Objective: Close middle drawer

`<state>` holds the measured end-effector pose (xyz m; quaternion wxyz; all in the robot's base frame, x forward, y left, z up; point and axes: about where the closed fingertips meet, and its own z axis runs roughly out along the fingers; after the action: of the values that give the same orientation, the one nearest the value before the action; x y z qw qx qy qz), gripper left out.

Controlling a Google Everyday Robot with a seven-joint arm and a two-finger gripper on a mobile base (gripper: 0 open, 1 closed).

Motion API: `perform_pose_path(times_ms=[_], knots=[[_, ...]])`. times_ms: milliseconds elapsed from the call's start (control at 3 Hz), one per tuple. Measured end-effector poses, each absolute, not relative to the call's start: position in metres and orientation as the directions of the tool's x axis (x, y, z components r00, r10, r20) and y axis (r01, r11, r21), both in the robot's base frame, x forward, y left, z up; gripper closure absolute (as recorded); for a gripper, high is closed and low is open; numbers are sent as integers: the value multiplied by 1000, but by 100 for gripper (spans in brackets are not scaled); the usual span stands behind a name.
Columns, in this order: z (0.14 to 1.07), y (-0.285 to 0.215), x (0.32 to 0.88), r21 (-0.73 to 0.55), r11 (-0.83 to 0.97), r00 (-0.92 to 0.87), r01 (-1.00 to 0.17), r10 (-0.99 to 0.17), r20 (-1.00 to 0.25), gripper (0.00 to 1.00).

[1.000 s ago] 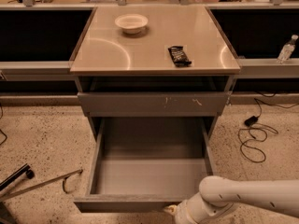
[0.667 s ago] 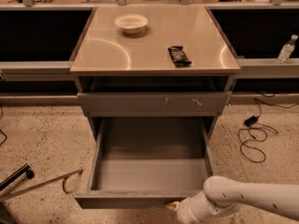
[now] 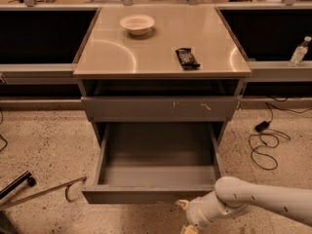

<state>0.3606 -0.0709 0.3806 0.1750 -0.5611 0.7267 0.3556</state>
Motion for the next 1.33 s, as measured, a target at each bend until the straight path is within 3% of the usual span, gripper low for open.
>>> perform_pose_path(times_ms=[667, 1000, 1333], knots=[[386, -66, 414, 273, 98, -260, -957, -711, -654, 0], [388, -68, 490, 227, 103, -232, -968, -705, -670, 0], [388, -68, 490, 227, 103, -232, -968, -705, -670, 0]])
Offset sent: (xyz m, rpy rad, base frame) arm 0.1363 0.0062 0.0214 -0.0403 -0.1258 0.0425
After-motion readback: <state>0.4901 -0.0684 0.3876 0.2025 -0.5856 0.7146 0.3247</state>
